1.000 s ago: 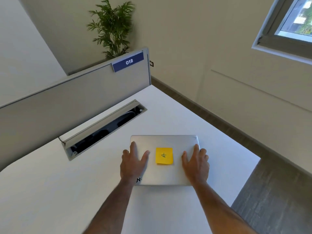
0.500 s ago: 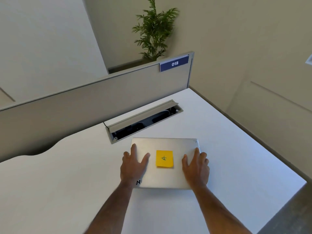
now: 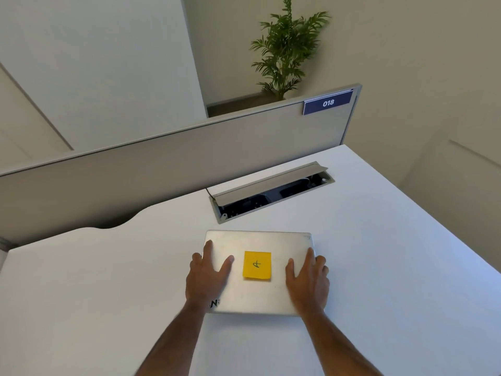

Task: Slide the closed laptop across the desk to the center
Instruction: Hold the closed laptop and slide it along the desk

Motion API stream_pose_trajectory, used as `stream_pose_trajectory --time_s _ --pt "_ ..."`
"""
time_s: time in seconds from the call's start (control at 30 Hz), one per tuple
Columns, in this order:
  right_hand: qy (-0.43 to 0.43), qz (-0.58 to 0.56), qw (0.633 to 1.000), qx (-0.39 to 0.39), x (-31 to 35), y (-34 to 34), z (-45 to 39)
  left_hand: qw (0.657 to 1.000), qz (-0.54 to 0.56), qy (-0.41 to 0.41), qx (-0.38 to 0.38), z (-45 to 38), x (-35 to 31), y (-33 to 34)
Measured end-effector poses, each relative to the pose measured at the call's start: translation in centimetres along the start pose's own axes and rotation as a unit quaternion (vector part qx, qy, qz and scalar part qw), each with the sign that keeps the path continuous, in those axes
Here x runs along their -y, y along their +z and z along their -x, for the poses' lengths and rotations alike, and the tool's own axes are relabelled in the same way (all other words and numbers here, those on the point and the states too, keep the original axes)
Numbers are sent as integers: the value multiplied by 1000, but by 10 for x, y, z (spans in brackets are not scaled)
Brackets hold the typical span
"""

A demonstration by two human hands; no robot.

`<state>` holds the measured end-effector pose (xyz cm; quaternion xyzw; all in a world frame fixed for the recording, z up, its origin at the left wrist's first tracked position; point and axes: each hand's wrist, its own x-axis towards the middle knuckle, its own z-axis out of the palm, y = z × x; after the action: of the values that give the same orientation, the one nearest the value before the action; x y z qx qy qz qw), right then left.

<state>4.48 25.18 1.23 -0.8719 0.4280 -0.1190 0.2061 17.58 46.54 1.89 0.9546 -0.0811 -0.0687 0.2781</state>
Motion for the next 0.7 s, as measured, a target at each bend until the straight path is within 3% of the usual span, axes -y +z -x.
stream_pose_trajectory --time_s 0.33,0.7 --pt "-17 11 999 31 52 36 38 999 -12 -24 -17 -7 70 -29" --pt "-21 51 997 46 69 57 63 998 -58 -23 -15 -10 104 -31"
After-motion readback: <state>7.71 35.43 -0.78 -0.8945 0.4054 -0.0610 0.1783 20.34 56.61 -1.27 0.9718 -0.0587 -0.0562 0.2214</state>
